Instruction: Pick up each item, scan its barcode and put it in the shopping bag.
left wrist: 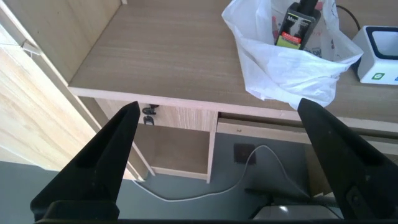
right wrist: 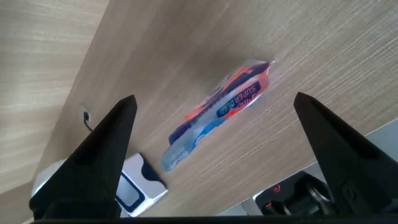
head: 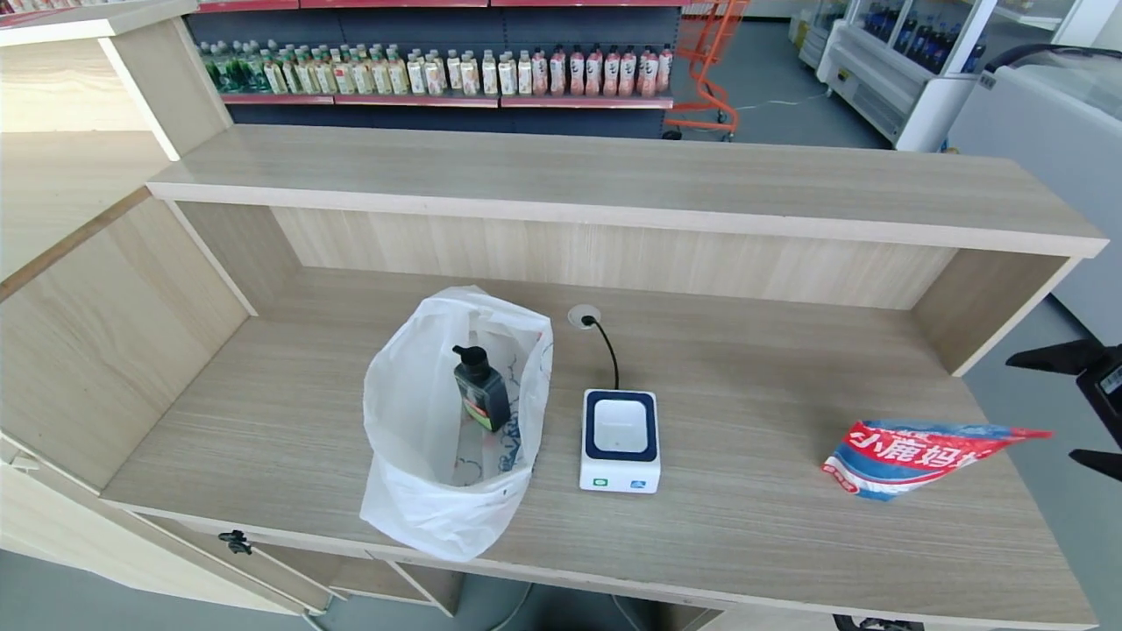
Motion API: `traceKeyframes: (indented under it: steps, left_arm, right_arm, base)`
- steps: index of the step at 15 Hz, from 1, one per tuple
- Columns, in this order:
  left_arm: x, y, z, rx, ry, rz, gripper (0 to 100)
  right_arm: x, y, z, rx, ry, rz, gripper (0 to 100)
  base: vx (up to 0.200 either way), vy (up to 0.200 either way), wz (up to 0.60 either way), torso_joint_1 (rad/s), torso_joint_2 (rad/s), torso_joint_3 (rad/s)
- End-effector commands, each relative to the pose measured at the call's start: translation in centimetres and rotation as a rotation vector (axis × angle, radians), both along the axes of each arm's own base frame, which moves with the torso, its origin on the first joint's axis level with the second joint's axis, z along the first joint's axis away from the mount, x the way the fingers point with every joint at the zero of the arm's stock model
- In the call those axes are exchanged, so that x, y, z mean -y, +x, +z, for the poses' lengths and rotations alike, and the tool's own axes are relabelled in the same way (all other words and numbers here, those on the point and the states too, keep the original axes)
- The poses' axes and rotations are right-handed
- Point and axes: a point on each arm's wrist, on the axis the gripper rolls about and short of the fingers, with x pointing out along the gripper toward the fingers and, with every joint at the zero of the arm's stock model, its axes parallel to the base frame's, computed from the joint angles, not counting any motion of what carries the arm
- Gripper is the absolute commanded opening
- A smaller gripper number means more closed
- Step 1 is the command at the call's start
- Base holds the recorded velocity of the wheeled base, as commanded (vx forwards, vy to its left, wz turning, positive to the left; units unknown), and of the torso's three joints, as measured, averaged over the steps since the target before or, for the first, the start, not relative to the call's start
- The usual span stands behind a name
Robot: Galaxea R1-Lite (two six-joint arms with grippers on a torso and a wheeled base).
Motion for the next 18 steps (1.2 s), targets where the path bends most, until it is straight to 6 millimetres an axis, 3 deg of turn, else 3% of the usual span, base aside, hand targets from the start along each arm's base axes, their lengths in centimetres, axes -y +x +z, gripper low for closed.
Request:
traceKeyframes:
  steps: [1, 5, 11, 14, 15, 18]
  left_arm:
    - [0.0, 0.0, 0.0, 0.0, 0.0, 0.001, 100]
    - [0.0, 0.0, 0.0, 0.0, 0.0, 0.001, 100]
    - [0.0, 0.0, 0.0, 0.0, 0.0, 0.001, 100]
    - [0.0, 0.0, 0.0, 0.0, 0.0, 0.001, 100]
    - [0.0, 0.0, 0.0, 0.0, 0.0, 0.001, 100]
    - [0.0, 0.0, 0.0, 0.0, 0.0, 0.001, 100]
  right_arm:
    - [0.5, 1.3, -1.0, -0.05, 0.023, -0.014, 100]
    - [0.7, 4.1, -3.8, -0.157, 0.087, -0.015, 100]
    - [-2.3, 7.3, -5.9, -0.152, 0.073, 0.121, 100]
    - [-2.7, 8.7, -7.6, -0.18, 0.043, 0.109, 100]
    - [-3.1, 9.3, -8.5, -0.211, 0.018, 0.092, 0]
    - [-3.8, 10.1, -9.2, -0.217, -0.021, 0.083, 0]
  base:
    - [0.0, 0.0, 0.0, 0.0, 0.0, 0.0]
    - [0.0, 0.0, 0.0, 0.0, 0.0, 0.0]
    - [0.0, 0.0, 0.0, 0.0, 0.0, 0.0]
    - [0.0, 0.0, 0.0, 0.0, 0.0, 0.0]
    - [0.0, 0.0, 0.0, 0.0, 0.0, 0.0]
    - [0.0, 0.0, 0.0, 0.0, 0.0, 0.0]
